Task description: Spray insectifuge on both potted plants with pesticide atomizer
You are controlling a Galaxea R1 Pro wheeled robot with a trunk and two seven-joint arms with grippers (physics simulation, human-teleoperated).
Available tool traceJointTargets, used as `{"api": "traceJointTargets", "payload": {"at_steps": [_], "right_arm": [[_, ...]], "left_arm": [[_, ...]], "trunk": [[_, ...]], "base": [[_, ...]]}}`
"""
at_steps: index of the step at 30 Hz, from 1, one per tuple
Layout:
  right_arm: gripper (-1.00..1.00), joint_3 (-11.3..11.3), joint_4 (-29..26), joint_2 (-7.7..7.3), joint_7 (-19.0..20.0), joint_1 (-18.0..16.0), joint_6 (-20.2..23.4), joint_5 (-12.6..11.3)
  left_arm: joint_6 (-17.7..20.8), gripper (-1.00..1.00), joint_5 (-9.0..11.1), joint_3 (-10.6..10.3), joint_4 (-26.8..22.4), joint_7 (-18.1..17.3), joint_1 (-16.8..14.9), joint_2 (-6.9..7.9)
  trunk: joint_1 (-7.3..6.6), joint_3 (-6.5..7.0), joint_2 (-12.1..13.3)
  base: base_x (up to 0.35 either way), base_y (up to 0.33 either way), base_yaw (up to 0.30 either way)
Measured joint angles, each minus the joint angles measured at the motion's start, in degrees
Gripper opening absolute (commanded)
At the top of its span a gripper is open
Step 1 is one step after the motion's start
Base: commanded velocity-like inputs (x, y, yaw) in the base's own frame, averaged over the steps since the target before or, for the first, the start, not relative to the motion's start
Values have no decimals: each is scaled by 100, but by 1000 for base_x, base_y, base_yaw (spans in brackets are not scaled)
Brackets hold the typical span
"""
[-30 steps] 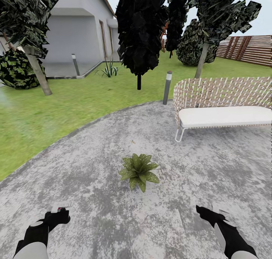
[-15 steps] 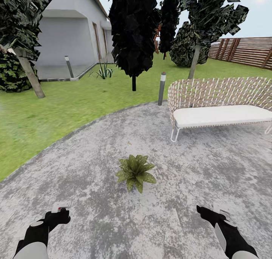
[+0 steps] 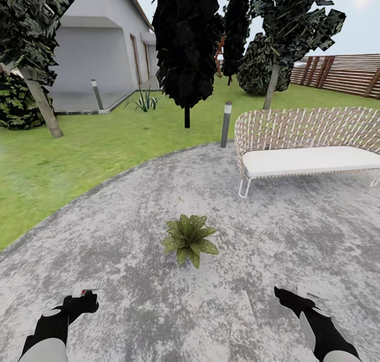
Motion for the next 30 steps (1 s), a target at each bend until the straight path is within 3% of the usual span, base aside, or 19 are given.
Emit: {"api": "traceJointTargets", "payload": {"at_steps": [30], "right_arm": [[100, 0, 2, -1, -9, 0, 0, -3]], "left_arm": [[0, -100, 0, 2, 0, 0, 0, 0]], "trunk": [[659, -266, -1203]], "base": [[0, 0, 0]]}}
